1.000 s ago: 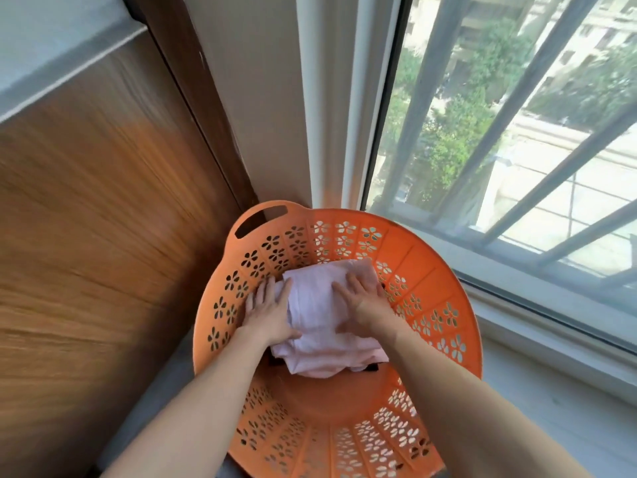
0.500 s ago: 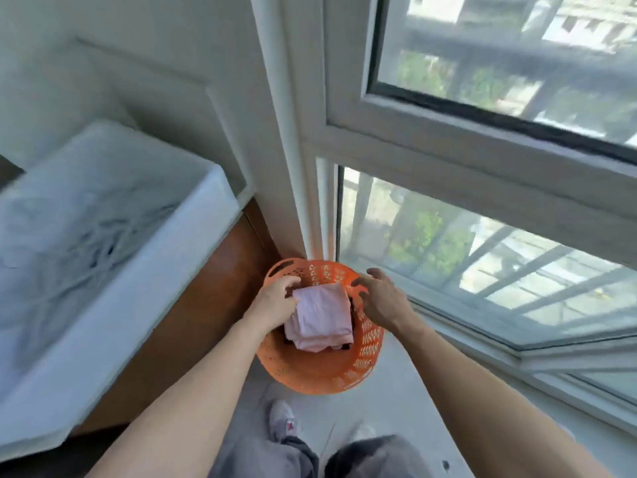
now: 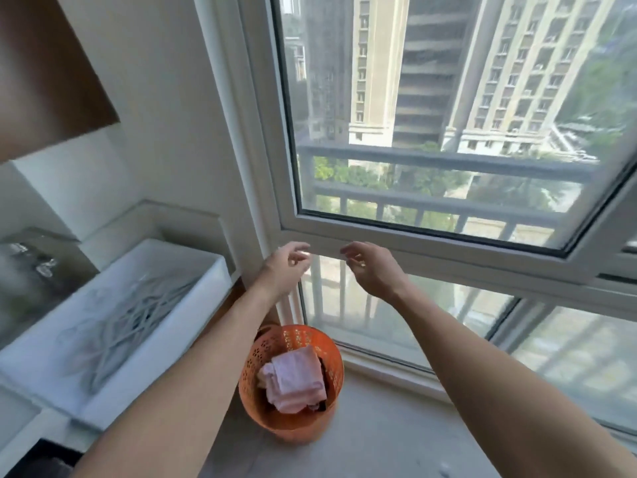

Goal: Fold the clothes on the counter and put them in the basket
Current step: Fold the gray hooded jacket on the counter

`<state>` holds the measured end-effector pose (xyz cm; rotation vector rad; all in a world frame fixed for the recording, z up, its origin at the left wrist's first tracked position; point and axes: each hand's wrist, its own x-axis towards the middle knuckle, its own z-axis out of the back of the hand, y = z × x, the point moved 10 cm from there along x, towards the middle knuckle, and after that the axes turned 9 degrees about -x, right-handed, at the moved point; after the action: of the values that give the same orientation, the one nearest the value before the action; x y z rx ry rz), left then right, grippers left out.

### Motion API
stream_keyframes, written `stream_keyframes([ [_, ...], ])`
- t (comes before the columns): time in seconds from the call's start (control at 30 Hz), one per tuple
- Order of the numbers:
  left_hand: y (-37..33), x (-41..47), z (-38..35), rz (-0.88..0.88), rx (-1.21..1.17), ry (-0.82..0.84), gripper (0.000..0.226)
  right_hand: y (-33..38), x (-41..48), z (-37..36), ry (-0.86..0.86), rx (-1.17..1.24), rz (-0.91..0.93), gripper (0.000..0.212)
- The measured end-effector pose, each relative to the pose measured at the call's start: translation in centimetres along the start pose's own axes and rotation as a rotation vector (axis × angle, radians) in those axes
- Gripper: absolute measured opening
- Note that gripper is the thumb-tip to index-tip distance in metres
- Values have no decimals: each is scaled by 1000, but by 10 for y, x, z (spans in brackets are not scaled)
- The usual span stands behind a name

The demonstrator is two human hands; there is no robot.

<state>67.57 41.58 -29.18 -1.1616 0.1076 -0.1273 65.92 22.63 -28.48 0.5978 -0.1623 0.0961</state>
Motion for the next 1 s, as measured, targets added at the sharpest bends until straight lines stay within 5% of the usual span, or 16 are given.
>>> stream_keyframes([
  [0.4, -162, -203, -198, -196, -225, 275, 24, -62, -267, 200, -198, 25, -141, 21],
  [0.7, -289, -309, -414, -310, -248, 553, 17, -201, -438, 362, -310, -29, -299, 20],
  [1.0, -409, -404, -689, -226, -483, 776, 16, -375, -602, 547, -438, -169, -420, 18],
])
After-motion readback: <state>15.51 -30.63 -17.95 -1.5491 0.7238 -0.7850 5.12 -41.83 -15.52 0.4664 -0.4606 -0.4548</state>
